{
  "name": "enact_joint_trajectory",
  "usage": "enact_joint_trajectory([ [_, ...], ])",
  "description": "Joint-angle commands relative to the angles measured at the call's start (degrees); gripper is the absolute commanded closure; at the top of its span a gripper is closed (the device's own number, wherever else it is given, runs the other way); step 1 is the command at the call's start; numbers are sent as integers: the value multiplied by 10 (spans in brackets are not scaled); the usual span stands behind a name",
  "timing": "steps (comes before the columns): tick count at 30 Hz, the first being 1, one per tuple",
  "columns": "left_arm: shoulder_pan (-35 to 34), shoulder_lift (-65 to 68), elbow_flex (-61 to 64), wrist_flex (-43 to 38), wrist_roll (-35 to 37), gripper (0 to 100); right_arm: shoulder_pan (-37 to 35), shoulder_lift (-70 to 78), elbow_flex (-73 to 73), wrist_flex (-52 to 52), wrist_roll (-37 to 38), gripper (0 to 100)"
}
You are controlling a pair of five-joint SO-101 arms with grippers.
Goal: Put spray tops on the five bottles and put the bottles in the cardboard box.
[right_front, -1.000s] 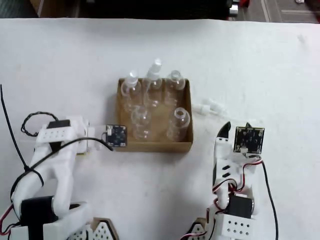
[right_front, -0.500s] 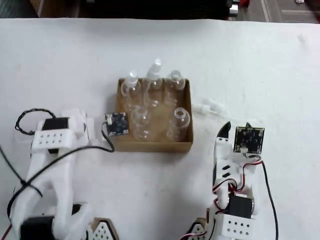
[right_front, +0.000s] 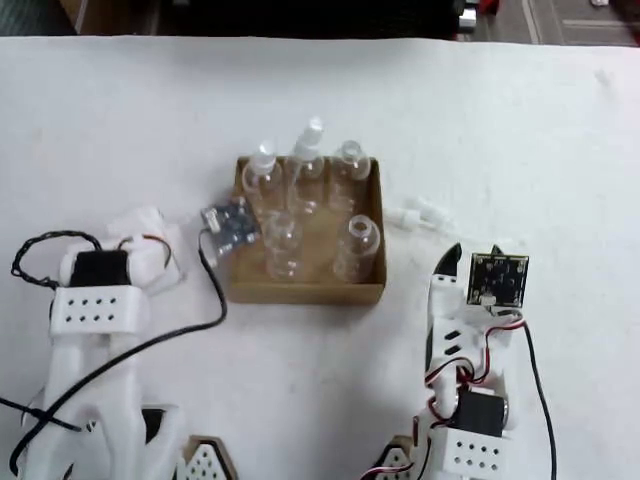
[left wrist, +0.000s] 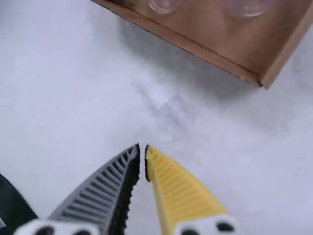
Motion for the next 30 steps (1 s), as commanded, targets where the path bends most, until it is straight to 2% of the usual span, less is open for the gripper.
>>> enact_joint_trajectory([
  [1,2,-16,-37,5,99,977,6,-3,4,3,0,844],
  [8,-12,76,-76,6,133,976,6,-3,4,3,0,844],
  [16,-45,409,-316,106,344,966,5,-3,4,3,0,844],
  [20,-16,553,-392,132,433,834,5,-3,4,3,0,844],
  [22,-11,585,-420,128,486,809,5,-3,4,3,0,844],
  [30,-14,590,-452,128,608,806,4,-3,4,3,0,844],
])
